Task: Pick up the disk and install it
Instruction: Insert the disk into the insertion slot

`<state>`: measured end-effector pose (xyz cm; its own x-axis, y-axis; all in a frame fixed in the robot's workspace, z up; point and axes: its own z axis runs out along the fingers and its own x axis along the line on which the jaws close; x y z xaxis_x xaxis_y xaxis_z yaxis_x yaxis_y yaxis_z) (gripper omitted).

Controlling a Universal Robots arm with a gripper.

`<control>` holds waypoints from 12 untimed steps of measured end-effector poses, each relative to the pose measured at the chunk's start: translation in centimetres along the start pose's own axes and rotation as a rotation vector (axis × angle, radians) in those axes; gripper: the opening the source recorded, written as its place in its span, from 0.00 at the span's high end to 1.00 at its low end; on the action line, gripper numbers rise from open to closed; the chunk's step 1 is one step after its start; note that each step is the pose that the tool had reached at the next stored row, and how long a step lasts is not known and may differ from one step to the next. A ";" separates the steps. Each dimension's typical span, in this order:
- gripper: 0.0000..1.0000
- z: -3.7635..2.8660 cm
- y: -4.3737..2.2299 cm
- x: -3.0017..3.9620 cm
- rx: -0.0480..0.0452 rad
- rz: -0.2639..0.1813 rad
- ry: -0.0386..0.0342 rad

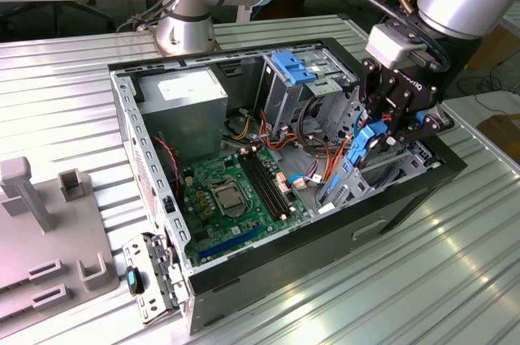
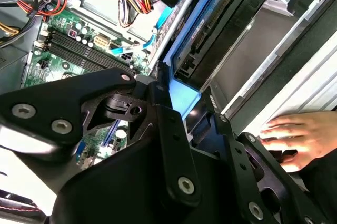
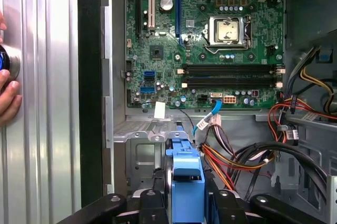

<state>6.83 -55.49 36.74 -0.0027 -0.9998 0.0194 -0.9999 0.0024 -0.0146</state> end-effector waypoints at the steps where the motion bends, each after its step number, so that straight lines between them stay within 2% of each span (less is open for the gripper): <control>1: 0.63 0.07 0.00 0.00 0.0000 0.000 -0.0001; 12: 0.63 1.10 0.02 -0.02 0.0000 0.000 0.0001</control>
<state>6.83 -55.49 35.64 -0.0027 -0.9998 0.0195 -0.9999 0.0025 -0.0146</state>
